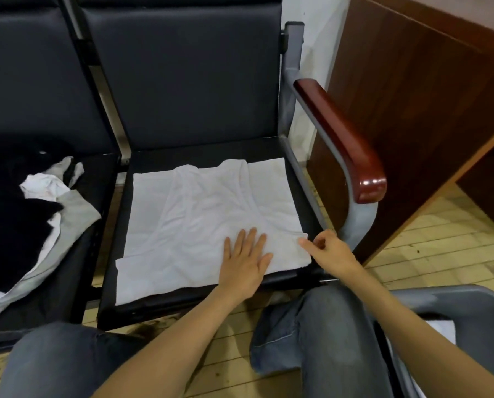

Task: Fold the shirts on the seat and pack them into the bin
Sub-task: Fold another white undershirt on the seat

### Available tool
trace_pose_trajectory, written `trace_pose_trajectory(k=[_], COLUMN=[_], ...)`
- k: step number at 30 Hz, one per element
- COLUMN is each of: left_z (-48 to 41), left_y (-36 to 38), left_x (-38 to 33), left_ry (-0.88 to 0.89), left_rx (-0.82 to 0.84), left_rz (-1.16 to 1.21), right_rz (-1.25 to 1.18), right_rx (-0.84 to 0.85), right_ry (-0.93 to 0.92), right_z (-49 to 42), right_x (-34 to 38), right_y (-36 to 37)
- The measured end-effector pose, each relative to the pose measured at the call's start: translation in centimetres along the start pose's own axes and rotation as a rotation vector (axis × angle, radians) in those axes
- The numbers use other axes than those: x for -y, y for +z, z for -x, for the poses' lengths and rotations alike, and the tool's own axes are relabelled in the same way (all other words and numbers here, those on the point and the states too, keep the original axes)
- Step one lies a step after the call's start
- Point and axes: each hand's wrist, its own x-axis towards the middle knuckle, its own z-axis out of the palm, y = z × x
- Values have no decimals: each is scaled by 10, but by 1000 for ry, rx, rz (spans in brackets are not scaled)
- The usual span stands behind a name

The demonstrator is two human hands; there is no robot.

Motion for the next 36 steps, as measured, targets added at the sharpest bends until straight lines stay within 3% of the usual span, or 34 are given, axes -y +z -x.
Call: trace_pose_trajectory(k=[3,8,13,21,23,25,26,28,31,36], left_z=[0,-2,-2,-1,1,4,6,10,23,45], left_y=[-1,3,4,-9,-15,-20,-22,-23,-18,-35], left_x=[-1,1,2,4,3,6,8,21,57,104], left_ry=[-7,-8,-3,10,9,21,17,-15,-78,-38], left_rx=[1,-13,-2,99,52,-59,-116,-160,-40,110], left_rz=[10,-29,-28,103,116,35,7,-14,-65,152], right_rz=[35,-261,111,173,197,211,228,388,731,844], right_rx=[29,13,-55,59,7,-94,-71,132,404,500], right_ry=[-118,-296,-297,-1,-74,-269,-361,-438,-353,-202], right_z=[-2,5,-2,1,0,0,0,-1,-7,-9], right_x=[-1,9,-1,-20,-10,8,17,28,17,33], right_y=[5,1,6,-5,-8,-5,0,16,29,23])
